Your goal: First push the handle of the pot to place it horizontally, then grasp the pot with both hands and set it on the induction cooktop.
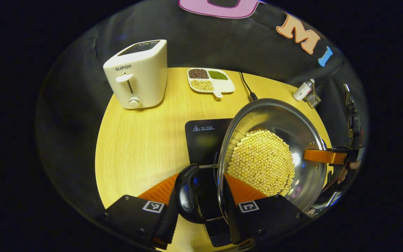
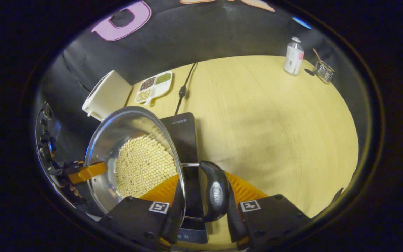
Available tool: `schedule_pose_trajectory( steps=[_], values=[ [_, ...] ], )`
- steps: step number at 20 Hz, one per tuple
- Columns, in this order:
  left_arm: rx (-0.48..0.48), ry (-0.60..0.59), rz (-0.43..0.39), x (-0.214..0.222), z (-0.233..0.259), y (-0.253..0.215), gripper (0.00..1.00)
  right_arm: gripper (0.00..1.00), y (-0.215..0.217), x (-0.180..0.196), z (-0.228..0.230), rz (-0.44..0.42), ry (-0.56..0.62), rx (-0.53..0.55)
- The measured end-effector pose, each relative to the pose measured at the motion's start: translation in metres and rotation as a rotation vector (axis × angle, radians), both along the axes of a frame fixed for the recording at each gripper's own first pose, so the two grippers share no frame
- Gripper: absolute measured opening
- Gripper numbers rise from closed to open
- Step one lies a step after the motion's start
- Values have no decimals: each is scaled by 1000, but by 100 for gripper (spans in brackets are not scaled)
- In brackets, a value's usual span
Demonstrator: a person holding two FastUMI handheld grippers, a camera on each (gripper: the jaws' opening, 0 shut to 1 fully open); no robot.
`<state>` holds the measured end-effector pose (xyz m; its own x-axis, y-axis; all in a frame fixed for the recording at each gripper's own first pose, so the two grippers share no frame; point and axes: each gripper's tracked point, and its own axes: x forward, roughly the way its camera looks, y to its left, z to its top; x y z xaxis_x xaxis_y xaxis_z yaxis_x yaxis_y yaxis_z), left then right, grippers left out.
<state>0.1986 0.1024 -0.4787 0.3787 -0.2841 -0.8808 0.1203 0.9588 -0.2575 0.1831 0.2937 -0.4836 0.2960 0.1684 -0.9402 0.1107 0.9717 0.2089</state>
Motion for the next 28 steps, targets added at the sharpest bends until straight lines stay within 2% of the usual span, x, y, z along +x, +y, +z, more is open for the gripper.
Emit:
schedule_pose_trajectory(
  steps=[1,2,3,5,7,8,10,13,15,18,19,21,22,23,26,28],
  values=[
    [0,-5,7,0,0,0,64,55,-1,-2,3,2,3,-7],
    [5,-5,15,0,-2,0,64,58,-5,-3,1,-3,1,-9],
    [8,-3,23,-2,-1,1,63,66,-5,-4,3,-8,2,-10],
    [15,-16,37,-5,0,1,66,66,-4,-1,4,-22,-8,5],
    [38,-33,58,-7,-1,4,69,72,-5,-1,7,-32,-12,19],
    [46,-44,70,-6,1,6,72,79,-5,-1,8,-34,-17,21],
    [68,-121,110,6,11,12,73,82,-5,-2,11,-31,-23,28],
    [121,-209,92,15,30,18,73,82,-2,-3,18,-21,-41,47],
    [159,-246,72,20,41,22,74,85,-5,-2,24,-21,-63,51],
    [217,-304,78,23,58,31,74,82,-15,-2,35,-40,-98,51],
    [221,-317,77,22,64,32,74,85,-17,-2,39,-51,-111,58],
    [210,-347,73,19,76,28,74,82,-26,-4,53,-75,-141,69],
    [198,-365,72,19,82,23,75,85,-31,-6,60,-81,-156,68],
    [186,-382,73,17,88,19,75,82,-35,-9,67,-85,-173,67],
    [155,-423,64,6,109,-1,74,85,-49,-11,92,-99,-248,78],
    [159,-456,60,-2,128,-15,75,82,-57,-14,110,-105,-304,104]
  ],
)
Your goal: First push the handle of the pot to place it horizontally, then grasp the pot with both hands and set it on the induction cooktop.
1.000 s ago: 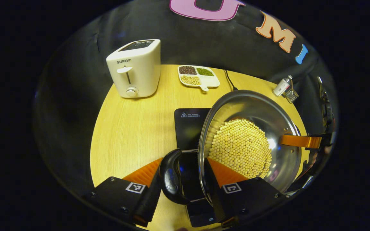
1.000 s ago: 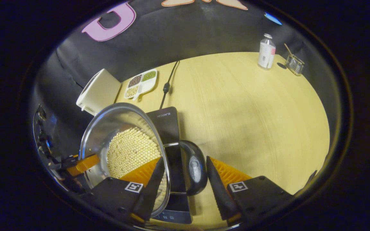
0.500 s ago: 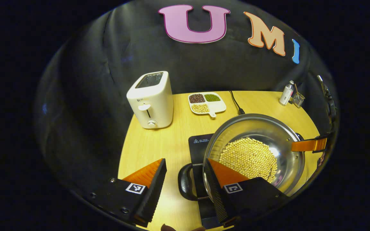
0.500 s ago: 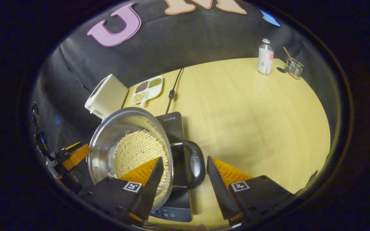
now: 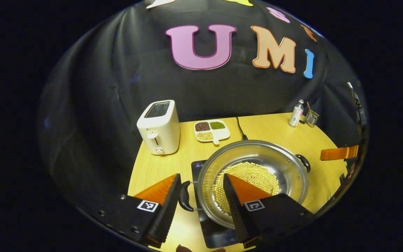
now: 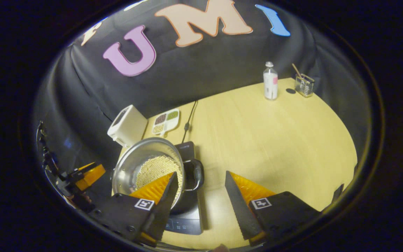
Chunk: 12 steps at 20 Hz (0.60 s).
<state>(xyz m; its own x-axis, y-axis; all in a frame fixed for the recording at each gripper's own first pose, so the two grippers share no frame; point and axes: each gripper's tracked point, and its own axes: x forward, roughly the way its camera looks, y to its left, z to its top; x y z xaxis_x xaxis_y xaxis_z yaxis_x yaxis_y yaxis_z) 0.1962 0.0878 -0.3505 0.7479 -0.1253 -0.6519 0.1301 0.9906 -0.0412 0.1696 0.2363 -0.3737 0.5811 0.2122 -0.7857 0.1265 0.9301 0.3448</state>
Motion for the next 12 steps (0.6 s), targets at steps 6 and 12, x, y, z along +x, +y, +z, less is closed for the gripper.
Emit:
schedule_pose_trajectory(
  steps=[6,12],
  values=[
    [-47,-91,49,-53,62,-77,75,82,-61,-45,39,24,-85,10],
    [-79,-222,66,-105,123,-160,83,92,-118,-112,74,49,-186,1]
  ],
)
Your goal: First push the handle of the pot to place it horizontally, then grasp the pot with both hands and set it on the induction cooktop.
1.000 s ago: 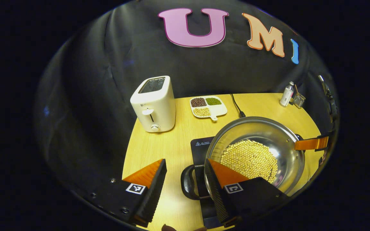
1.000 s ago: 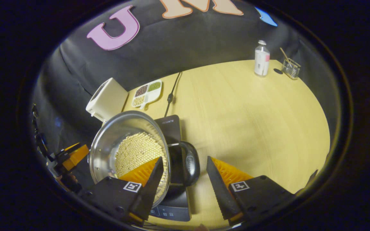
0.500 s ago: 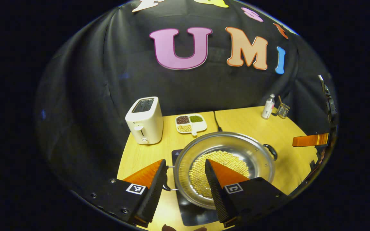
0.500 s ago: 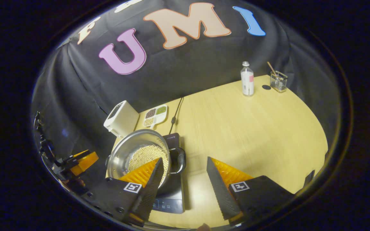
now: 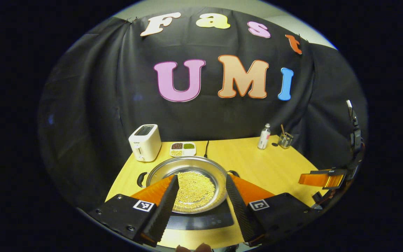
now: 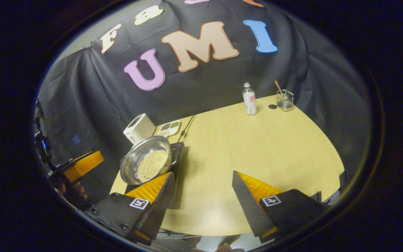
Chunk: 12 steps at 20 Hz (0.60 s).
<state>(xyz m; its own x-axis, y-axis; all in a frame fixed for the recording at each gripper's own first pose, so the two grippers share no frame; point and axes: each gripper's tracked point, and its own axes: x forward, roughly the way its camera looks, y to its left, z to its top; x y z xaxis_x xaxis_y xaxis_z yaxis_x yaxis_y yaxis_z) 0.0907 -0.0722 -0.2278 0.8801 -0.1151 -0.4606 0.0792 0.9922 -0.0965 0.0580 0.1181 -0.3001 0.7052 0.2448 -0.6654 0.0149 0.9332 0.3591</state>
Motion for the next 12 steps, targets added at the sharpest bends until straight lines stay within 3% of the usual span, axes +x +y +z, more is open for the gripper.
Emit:
schedule_pose_trajectory(
  steps=[4,5,6,9,10,11,12],
  values=[
    [-15,-81,-8,-15,46,-35,84,92,-23,-18,66,2,-154,-1],
    [-24,-111,-15,-16,61,-44,85,100,-30,-20,77,0,-193,-19],
    [-30,-145,-24,-15,75,-53,85,92,-38,-22,91,-4,-227,-39],
    [-10,-262,-74,-12,120,-78,87,92,-54,-34,132,-34,-312,-72],
    [9,-296,-98,-13,132,-86,87,100,-61,-36,146,-57,-347,-80],
    [29,-333,-124,-15,145,-93,87,92,-64,-39,157,-80,-377,-83],
    [44,-374,-146,-18,158,-101,88,92,-67,-40,167,-99,-401,-87]
  ],
)
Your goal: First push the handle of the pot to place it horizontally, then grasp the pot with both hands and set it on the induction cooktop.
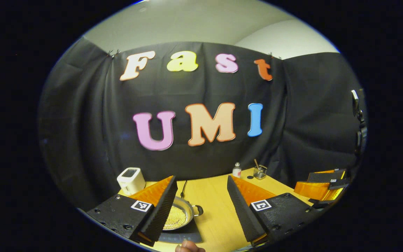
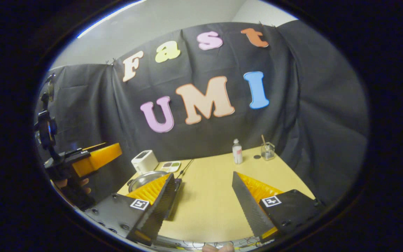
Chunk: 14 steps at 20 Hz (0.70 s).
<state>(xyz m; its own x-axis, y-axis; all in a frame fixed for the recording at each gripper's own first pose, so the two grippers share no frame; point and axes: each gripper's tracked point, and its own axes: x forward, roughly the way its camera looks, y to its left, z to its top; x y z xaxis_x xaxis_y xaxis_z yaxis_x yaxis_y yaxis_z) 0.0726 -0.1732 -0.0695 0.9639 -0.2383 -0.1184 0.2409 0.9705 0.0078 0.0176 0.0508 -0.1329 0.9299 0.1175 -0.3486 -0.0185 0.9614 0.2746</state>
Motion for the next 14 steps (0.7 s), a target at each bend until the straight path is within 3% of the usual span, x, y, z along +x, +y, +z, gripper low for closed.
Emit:
schedule_pose_trajectory(
  steps=[3,5,10,11,12,14],
  values=[
    [14,-92,-57,-18,33,-15,88,92,-5,-17,19,-29,-44,-57],
    [-25,-107,-79,-31,39,-20,88,92,-11,-26,40,-66,-102,-106],
    [-59,-14,-108,-50,20,-14,91,92,-13,-58,77,-143,-201,-161],
    [-72,-1,-111,-53,15,-12,91,100,-15,-65,81,-156,-214,-186],
    [-87,18,-114,-58,7,-10,92,92,-15,-71,82,-167,-216,-203],
    [-109,35,-99,-67,0,0,91,92,-6,-78,80,-171,-208,-209]
  ],
)
